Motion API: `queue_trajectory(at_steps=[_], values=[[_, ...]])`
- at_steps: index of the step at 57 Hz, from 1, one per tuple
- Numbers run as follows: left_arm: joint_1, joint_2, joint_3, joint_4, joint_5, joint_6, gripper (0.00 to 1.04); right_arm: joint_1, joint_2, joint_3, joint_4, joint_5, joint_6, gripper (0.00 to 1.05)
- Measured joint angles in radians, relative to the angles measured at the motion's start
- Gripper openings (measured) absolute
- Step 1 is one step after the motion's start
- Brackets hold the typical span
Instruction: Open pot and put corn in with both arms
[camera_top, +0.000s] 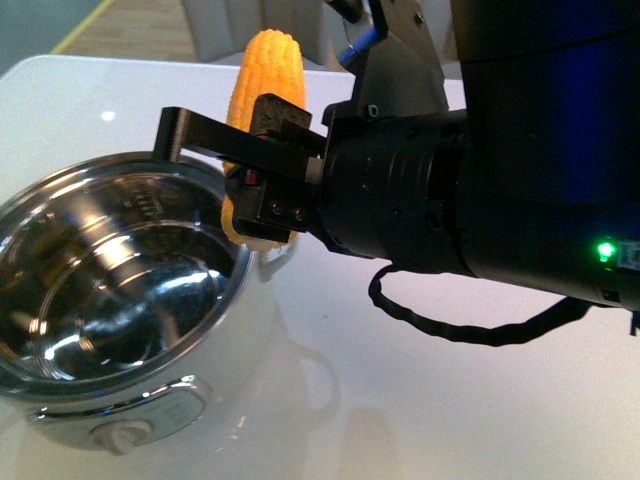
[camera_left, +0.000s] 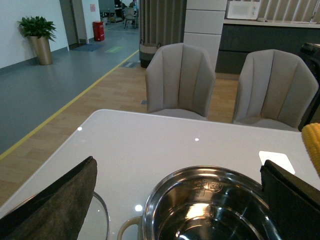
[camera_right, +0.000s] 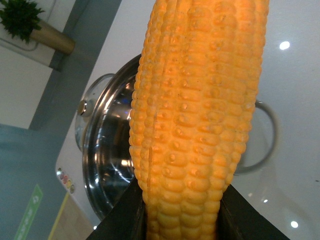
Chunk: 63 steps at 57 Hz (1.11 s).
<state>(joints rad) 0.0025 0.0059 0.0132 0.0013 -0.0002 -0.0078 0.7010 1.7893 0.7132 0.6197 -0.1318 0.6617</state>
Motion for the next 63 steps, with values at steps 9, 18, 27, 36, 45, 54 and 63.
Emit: queue_trajectory(at_steps=[9,18,27,36,45,54,63], values=[[0.000,0.000,0.000,0.000,0.000,0.000,0.98,0.035,0.058,0.055,-0.001,-0.030,0.022,0.23],[0.000,0.000,0.000,0.000,0.000,0.000,0.98,0.053,0.105,0.094,0.004,-0.054,0.074,0.23],[0.000,0.000,0.000,0.000,0.000,0.000,0.98,0.049,0.165,0.130,0.051,-0.075,0.188,0.23],[0.000,0.000,0.000,0.000,0.000,0.000,0.98,0.016,0.209,0.164,0.110,-0.087,0.335,0.23],[0.000,0.000,0.000,0.000,0.000,0.000,0.98,0.010,0.240,0.198,0.107,-0.127,0.422,0.23],[0.000,0.000,0.000,0.000,0.000,0.000,0.98,0.019,0.269,0.212,0.061,-0.158,0.438,0.23],[0.000,0.000,0.000,0.000,0.000,0.000,0.98,0.029,0.299,0.221,-0.005,-0.176,0.423,0.23]])
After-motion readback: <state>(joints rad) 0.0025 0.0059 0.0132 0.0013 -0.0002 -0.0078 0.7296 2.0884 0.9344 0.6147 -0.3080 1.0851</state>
